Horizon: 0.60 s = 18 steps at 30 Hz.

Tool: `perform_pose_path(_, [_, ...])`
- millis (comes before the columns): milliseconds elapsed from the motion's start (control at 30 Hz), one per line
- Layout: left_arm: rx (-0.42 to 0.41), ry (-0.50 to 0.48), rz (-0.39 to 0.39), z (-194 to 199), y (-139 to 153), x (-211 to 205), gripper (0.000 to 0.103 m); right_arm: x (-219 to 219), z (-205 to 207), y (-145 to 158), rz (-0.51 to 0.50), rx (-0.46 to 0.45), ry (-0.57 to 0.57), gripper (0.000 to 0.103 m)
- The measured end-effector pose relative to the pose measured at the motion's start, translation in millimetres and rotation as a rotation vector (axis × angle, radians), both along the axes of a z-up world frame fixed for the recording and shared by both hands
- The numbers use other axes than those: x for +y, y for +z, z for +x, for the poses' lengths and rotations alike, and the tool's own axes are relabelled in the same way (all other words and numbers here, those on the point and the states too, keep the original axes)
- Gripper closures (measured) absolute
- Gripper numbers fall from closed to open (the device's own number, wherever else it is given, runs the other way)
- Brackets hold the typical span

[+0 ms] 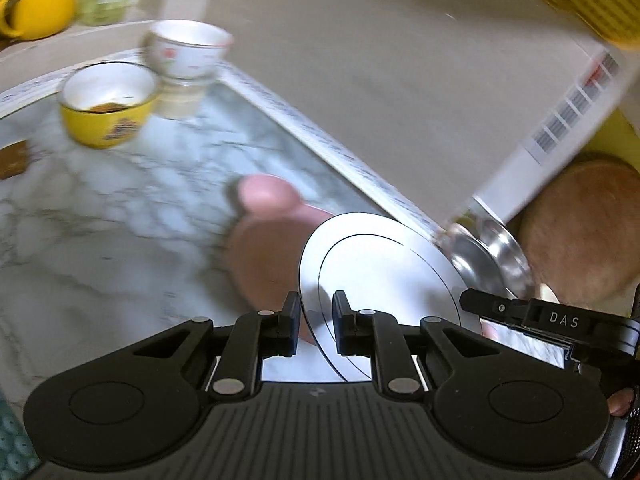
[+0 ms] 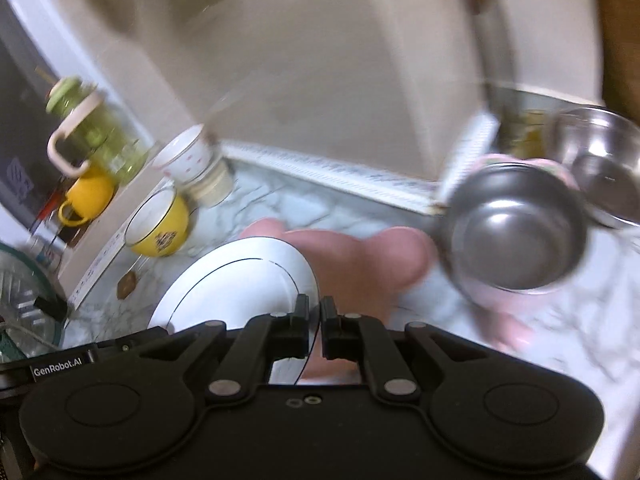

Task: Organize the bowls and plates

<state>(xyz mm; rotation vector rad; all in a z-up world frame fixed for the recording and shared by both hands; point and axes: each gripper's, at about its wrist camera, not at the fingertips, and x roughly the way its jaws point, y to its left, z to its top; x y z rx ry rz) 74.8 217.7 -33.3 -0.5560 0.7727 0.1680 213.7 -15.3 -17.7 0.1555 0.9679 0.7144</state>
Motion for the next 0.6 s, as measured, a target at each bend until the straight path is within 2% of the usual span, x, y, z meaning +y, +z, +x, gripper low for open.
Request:
perform_pose_path(267, [0.002, -0.149, 0.017, 22, 8, -65, 0.087, -78, -14, 10, 0.015, -0.024, -0.143, 0.096])
perform_pose_path(600, [0.006, -0.298, 0.033, 50, 10, -150, 0.087, -180, -21, 8, 0.052, -0.009, -0.285, 0.096])
